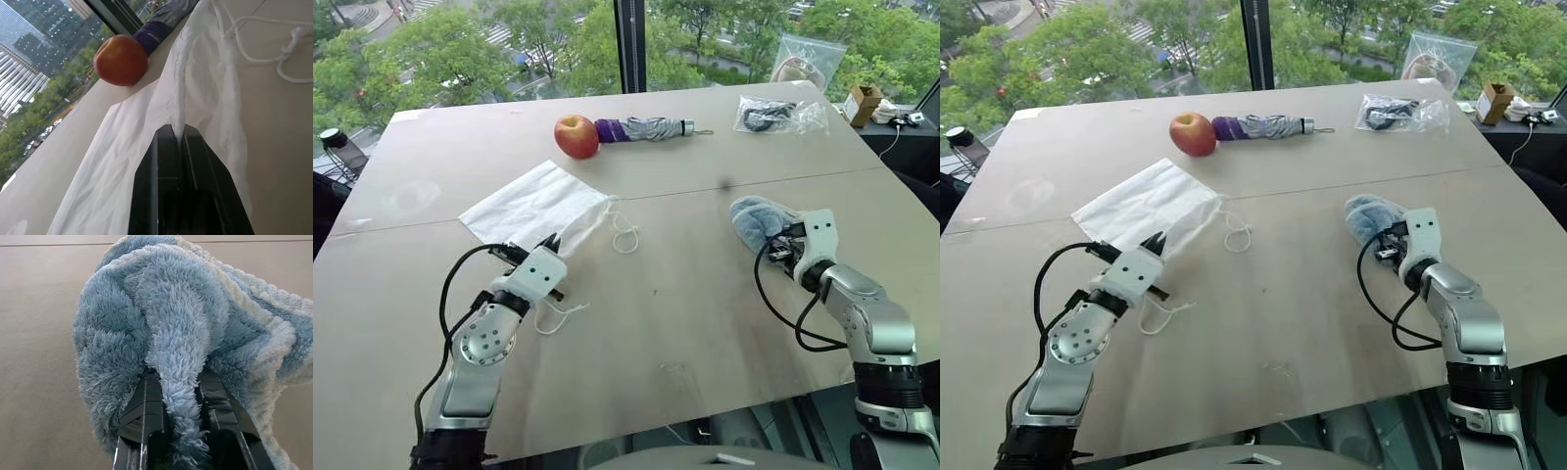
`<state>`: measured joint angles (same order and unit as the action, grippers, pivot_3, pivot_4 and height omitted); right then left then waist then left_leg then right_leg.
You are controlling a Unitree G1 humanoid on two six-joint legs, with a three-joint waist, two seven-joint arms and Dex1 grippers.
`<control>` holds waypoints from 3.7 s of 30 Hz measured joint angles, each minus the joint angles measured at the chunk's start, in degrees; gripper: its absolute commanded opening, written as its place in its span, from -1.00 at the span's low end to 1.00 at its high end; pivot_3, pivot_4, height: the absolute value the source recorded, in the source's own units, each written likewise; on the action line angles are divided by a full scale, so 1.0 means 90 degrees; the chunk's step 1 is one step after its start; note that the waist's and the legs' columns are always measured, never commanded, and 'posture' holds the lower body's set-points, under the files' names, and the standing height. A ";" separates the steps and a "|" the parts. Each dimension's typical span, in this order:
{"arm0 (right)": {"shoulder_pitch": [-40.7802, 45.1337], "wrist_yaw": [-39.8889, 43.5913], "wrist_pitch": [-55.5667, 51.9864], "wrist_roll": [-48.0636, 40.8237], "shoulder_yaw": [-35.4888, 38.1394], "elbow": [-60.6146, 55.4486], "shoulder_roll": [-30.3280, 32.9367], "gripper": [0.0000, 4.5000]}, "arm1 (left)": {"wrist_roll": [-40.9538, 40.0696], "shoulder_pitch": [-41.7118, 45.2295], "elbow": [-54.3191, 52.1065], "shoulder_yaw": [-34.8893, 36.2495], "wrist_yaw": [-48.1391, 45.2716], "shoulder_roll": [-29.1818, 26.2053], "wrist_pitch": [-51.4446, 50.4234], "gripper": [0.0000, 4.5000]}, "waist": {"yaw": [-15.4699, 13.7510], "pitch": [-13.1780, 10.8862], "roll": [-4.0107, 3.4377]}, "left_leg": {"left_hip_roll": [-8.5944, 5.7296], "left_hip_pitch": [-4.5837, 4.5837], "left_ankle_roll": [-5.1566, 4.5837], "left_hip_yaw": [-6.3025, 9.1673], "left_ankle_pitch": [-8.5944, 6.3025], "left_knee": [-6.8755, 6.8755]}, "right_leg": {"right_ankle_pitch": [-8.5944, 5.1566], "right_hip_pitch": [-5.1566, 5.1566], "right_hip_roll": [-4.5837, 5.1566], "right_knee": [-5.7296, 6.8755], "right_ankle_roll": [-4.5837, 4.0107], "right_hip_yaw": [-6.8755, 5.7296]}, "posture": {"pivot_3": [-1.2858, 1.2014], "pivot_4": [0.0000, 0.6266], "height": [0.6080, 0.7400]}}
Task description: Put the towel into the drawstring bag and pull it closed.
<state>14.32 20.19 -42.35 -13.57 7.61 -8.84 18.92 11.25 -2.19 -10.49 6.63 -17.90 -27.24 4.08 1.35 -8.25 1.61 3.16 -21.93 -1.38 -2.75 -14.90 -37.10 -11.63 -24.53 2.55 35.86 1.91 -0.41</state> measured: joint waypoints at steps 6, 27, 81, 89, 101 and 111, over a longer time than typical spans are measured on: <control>0.0031 0.0086 0.0071 0.0012 -0.0077 0.0045 0.0020 -0.97 | -0.1112 0.0462 -0.0026 0.0173 -0.0619 -0.0024 -0.0751 -1.00 | 0.0052 -0.0001 0.0002 | 0.0001 -0.0001 0.0000 0.0004 0.0000 0.0000 | 0.0000 -0.0001 -0.0014 0.0001 0.0000 0.0004 | 0.03 -0.52 1.00; 0.2252 0.0866 -0.0226 -0.0807 -0.2152 -0.0664 -0.0451 -0.97 | -0.3547 0.1458 -0.0516 0.0427 -0.2034 -0.0446 -0.3114 -1.00 | 0.0055 -0.0059 -0.0035 | 0.0001 -0.0103 0.0002 0.0007 0.0002 -0.0029 | 0.0039 -0.0082 -0.0034 0.0003 -0.0004 0.0019 | 0.03 -0.52 1.00; 0.3155 0.1629 -0.3464 -0.1896 -0.1274 -0.1918 0.0472 -0.97 | -0.3722 0.1505 -0.0759 -0.0046 -0.2167 -0.0311 -0.3229 -1.00 | -0.0066 -0.0058 -0.0019 | -0.0002 -0.0099 0.0001 0.0007 0.0002 -0.0049 | 0.0042 -0.0084 -0.0036 0.0029 -0.0007 0.0026 | 0.03 -0.52 1.00; 0.2920 0.1142 -0.3111 -0.1465 -0.2407 -0.1751 0.0465 -0.97 | -0.3766 0.1530 -0.0756 -0.0044 -0.2090 -0.0190 -0.3226 -1.00 | -0.0066 -0.0057 -0.0018 | -0.0004 -0.0100 0.0001 0.0005 0.0002 -0.0049 | 0.0041 -0.0084 -0.0034 0.0031 -0.0007 0.0027 | 0.03 -0.52 1.00; 0.2732 0.0204 -0.2807 -0.1252 -0.2061 -0.0879 -0.1462 -0.97 | -0.3975 0.1418 -0.1120 -0.0229 -0.2060 -0.0069 -0.3383 -1.00 | -0.0053 -0.0055 -0.0015 | 0.0002 -0.0093 0.0002 0.0013 0.0003 -0.0068 | 0.0041 -0.0089 -0.0041 0.0073 -0.0007 0.0028 | 0.03 -0.52 1.00; 0.2761 -0.0553 -0.2415 -0.1777 -0.0478 0.0818 -0.2965 -0.97 | -0.4287 0.1431 -0.1357 -0.0303 -0.2075 0.0113 -0.3566 -1.00 | -0.0073 -0.0056 -0.0017 | -0.0005 -0.0103 0.0001 0.0020 0.0002 -0.0127 | 0.0041 -0.0071 -0.0040 0.0088 -0.0006 0.0034 | 0.03 -0.52 1.00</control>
<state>39.16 15.21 -64.08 -29.56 3.31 -1.47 -7.76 -27.33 10.68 -22.71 3.91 -36.57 -26.23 -28.02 0.70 -8.76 1.46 3.12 -22.86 -1.37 -2.57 -14.88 -38.24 -11.26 -25.17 2.19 36.65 1.85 -0.11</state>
